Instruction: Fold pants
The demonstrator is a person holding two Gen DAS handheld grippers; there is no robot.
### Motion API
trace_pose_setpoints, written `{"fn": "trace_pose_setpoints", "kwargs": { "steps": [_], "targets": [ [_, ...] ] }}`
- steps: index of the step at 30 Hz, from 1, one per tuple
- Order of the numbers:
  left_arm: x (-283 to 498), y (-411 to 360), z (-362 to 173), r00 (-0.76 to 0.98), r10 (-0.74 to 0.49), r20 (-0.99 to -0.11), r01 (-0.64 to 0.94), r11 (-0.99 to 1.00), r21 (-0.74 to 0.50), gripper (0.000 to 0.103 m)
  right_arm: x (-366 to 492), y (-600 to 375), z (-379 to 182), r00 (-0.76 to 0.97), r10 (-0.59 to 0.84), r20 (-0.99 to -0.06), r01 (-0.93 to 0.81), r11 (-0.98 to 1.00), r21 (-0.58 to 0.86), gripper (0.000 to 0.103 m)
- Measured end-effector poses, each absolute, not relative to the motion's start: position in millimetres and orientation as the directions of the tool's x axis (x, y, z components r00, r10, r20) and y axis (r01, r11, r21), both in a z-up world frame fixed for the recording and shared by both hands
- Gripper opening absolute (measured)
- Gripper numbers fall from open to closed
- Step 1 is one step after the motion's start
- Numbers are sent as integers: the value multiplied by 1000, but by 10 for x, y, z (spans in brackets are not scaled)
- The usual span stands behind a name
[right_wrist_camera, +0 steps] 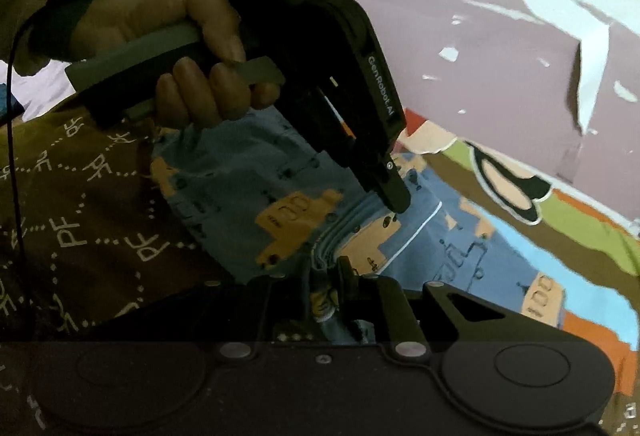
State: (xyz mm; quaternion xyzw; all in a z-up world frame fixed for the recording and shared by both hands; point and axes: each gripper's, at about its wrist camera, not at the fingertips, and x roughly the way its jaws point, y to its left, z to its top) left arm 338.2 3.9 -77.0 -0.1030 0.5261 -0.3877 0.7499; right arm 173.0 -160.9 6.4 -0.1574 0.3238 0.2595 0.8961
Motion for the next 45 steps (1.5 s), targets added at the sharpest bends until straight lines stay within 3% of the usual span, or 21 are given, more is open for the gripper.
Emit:
{"fn": "trace_pose_setpoints", "kwargs": {
  "steps": [2, 5, 6, 9, 10, 14, 18, 23, 25, 26, 31, 34, 39, 45],
  "targets": [
    [3376, 72, -810, 150, -680, -717, 477, 685, -550, 11, 1764, -1564, -6, 639, 369, -675, -572, 814, -97, 14],
    [3353, 135, -854, 165, -645, -746, 457, 720, -522, 26, 1791, -1578, -67, 613, 395, -685, -581, 812, -52, 26],
    [3335, 162, -844, 176, -637, -751, 457, 728, -511, 32, 1776, -1615, -38, 604, 415, -680, -587, 809, -28, 34],
    [3244, 303, -771, 215, -634, -743, 453, 739, -499, 63, 1705, -1799, 118, 607, 434, -666, -602, 798, -28, 72],
    [3185, 361, -732, 244, -635, -732, 447, 744, -496, 65, 1692, -1876, 179, 612, 423, -668, -605, 794, -51, 79],
    [2838, 567, -621, 346, -660, -666, 455, 740, -496, 64, 1817, -2194, 446, 602, 326, -729, -633, 752, -186, 86],
    [2504, 563, -630, 393, -695, -602, 447, 717, -536, 62, 2142, -2466, 645, 541, 279, -794, -618, 772, -150, 90],
    [2290, 273, -616, 388, -710, -588, 531, 693, -487, 51, 2454, -2597, 516, 483, 357, -799, -600, 800, -5, 89],
    [2257, 163, -624, 382, -681, -625, 539, 714, -447, 38, 2534, -2589, 465, 511, 388, -767, -575, 817, 30, 83],
    [2256, 110, -652, 364, -667, -650, 536, 721, -439, 37, 2574, -2556, 435, 521, 402, -753, -577, 816, 37, 81],
    [2190, -2, -783, 361, -546, -756, 493, 800, -342, 6, 2767, -2387, 343, 545, 469, -695, -575, 812, 97, 41],
    [2151, 11, -799, 369, -511, -776, 490, 817, -305, 3, 2857, -2292, 291, 548, 497, -673, -579, 806, 124, 33],
    [2114, 13, -830, 367, -487, -793, 482, 828, -286, 3, 2976, -2013, -28, 525, 411, -745, -586, 809, 33, 33],
    [2083, 61, -834, 372, -511, -775, 507, 811, -292, 11, 2849, -2087, 101, 597, 412, -688, -550, 835, 22, 41]
  ]
}}
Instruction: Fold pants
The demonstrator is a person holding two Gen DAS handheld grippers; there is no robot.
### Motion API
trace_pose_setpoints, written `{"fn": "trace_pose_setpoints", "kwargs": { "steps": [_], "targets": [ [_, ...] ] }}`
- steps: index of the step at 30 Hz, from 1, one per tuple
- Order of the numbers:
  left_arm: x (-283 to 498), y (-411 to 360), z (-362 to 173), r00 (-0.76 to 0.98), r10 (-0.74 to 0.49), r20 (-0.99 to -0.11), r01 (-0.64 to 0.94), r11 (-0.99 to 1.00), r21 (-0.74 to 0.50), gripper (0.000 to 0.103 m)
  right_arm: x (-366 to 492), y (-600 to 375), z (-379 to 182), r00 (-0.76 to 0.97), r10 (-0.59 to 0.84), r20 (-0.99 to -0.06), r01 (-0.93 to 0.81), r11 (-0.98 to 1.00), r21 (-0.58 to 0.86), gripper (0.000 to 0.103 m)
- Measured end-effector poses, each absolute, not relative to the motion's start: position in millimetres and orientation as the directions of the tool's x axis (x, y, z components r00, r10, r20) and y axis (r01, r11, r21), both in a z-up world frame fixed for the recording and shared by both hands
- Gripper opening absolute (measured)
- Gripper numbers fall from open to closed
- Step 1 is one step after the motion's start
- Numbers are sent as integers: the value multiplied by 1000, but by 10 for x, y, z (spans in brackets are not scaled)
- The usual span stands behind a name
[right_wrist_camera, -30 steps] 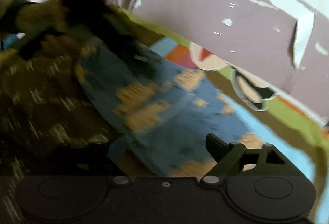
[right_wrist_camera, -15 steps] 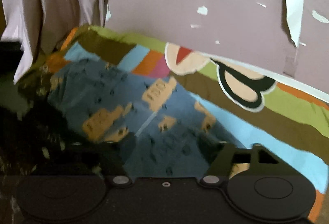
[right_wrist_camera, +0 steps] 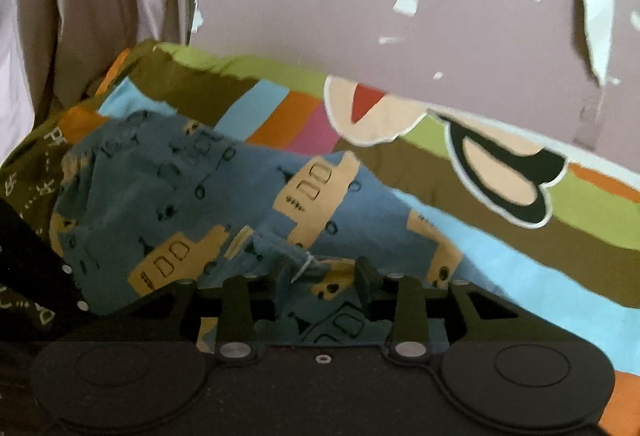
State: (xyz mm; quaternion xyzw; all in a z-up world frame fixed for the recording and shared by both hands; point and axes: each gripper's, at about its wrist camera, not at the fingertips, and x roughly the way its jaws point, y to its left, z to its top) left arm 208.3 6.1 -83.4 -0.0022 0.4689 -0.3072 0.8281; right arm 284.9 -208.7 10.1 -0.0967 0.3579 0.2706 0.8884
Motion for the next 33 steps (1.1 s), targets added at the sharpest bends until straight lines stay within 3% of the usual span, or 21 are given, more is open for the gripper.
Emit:
{"fn": "trace_pose_setpoints", "kwargs": {
  "steps": [3, 8, 11, 13, 16, 21, 27, 30, 32, 33],
  "targets": [
    [2060, 108, -868, 355, -517, -779, 501, 809, -308, 18, 2719, -2090, 179, 624, 422, -657, -561, 828, -1, 53],
    [1978, 127, -860, 361, -504, -785, 512, 810, -285, 18, 2771, -1825, -124, 617, 366, -697, -548, 835, -46, 52],
    [1881, 266, -808, 372, -517, -771, 501, 811, -302, 19, 2731, -1852, -59, 651, 373, -661, -512, 859, -19, 53],
    [1764, 473, -747, 432, -515, -741, 475, 828, -298, 20, 2616, -1908, 58, 683, 377, -625, -498, 867, -20, 61],
    [1628, 834, -650, 549, -457, -700, 379, 882, -280, 20, 2403, -2011, 203, 705, 398, -587, -491, 871, 0, 70],
    [1650, 1456, -508, 705, -317, -635, 107, 932, -346, 20, 2189, -2098, 181, 713, 393, -581, -459, 888, 37, 71],
    [2057, 1695, -539, 652, -184, -735, -68, 952, -298, 21, 2135, -1959, 106, 687, 424, -590, -487, 872, 59, 71],
    [2198, 1690, -572, 618, -169, -768, -99, 952, -289, 27, 2120, -1866, 48, 680, 421, -601, -495, 867, 47, 71],
    [2237, 1688, -587, 607, -181, -774, -105, 947, -305, 27, 2115, -1820, -1, 677, 417, -606, -490, 870, 51, 71],
    [2261, 1676, -586, 605, -176, -777, -109, 948, -300, 22, 2116, -1805, -23, 674, 417, -610, -488, 871, 56, 71]
  ]
}}
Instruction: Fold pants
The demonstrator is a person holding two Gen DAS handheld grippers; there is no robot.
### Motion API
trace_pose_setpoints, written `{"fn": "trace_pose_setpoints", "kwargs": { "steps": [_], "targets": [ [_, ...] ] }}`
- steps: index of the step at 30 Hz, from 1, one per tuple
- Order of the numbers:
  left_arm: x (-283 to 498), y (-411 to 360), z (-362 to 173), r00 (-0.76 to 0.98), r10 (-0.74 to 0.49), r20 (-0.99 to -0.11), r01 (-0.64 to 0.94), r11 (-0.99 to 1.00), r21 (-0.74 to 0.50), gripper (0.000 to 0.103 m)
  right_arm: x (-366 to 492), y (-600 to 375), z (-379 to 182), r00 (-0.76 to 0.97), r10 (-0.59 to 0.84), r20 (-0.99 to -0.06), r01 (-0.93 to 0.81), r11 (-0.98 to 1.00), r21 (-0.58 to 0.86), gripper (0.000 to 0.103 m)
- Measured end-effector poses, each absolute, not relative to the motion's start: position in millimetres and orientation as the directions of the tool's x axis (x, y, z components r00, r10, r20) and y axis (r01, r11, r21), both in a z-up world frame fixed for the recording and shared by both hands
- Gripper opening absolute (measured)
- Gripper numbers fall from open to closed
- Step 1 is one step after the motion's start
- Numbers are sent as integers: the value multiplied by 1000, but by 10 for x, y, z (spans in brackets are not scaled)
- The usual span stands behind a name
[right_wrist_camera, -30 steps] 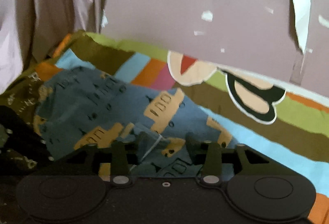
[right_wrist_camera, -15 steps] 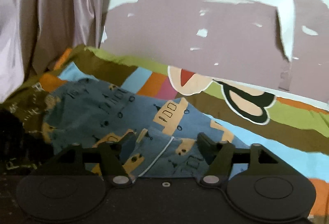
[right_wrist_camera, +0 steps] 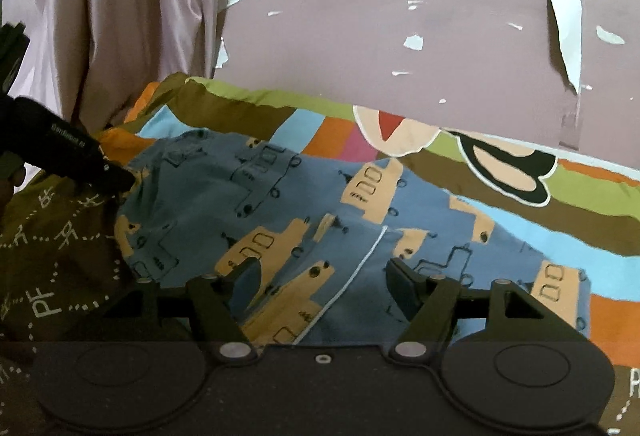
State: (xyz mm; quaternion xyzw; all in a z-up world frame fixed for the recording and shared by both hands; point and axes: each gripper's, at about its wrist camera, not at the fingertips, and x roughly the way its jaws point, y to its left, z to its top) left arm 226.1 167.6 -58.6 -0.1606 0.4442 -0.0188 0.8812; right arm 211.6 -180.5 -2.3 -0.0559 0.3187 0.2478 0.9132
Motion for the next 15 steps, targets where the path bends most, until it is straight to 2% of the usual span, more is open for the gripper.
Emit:
{"fn": "trace_pose_setpoints", "kwargs": {
  "steps": [7, 10, 14, 15],
  "targets": [
    [2189, 1630, -430, 671, -147, -727, -53, 968, -245, 13, 2078, -1740, -85, 665, 420, -617, -506, 861, 40, 71],
    [2253, 1677, -437, 676, -119, -728, -45, 978, -201, 13, 2105, -1736, -138, 663, 399, -633, -498, 867, 25, 72],
    [2290, 1742, -630, 649, -139, -748, -43, 975, -218, 18, 2109, -1723, -212, 657, 389, -646, -497, 868, 17, 74],
    [2254, 1747, -629, 656, -142, -742, -43, 974, -223, 23, 2092, -1712, -205, 662, 388, -641, -502, 865, 5, 74]
  ]
}}
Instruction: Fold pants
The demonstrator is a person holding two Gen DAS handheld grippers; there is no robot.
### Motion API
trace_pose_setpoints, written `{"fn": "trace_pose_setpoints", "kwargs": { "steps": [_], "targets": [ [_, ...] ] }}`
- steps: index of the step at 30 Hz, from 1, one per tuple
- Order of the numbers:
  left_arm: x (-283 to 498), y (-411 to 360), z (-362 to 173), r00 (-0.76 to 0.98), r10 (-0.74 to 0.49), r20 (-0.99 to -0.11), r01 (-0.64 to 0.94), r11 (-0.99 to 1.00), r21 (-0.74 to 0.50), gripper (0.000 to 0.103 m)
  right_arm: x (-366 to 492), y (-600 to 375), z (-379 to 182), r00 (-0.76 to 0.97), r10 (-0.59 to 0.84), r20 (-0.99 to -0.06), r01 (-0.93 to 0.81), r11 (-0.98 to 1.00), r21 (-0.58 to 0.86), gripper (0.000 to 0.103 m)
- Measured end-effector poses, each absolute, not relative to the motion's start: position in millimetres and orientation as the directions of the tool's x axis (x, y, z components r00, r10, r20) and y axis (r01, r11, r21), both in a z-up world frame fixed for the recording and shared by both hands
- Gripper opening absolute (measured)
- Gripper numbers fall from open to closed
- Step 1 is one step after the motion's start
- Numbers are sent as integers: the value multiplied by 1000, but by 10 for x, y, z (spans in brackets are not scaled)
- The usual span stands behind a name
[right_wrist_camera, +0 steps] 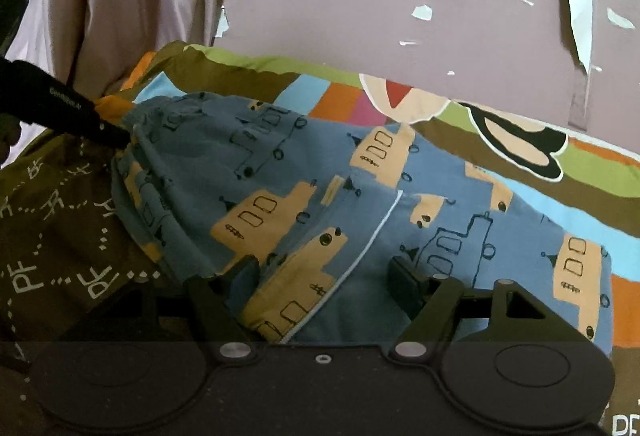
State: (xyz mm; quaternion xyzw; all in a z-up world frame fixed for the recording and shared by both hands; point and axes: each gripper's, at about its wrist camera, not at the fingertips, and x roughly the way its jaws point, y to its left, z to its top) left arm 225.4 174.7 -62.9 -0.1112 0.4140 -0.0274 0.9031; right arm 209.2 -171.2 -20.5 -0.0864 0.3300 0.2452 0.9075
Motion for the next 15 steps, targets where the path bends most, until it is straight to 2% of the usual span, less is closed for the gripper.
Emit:
{"fn": "trace_pose_setpoints", "kwargs": {
  "steps": [3, 7, 11, 15],
  "targets": [
    [2172, 1794, -627, 662, -159, -732, -64, 962, -266, 68, 2045, -1707, -160, 685, 394, -612, -510, 860, -18, 75],
    [2173, 1964, -670, 691, -242, -681, -103, 900, -424, 69, 2054, -1686, -163, 695, 385, -607, -512, 858, -42, 76],
    [2275, 2080, -861, 680, -292, -672, -145, 846, -514, 72, 2077, -1718, -216, 681, 388, -621, -501, 866, -7, 76],
    [2237, 2177, -1006, 725, -323, -608, -161, 780, -605, 75, 2067, -1744, -253, 680, 393, -619, -491, 871, 14, 77]
  ]
}}
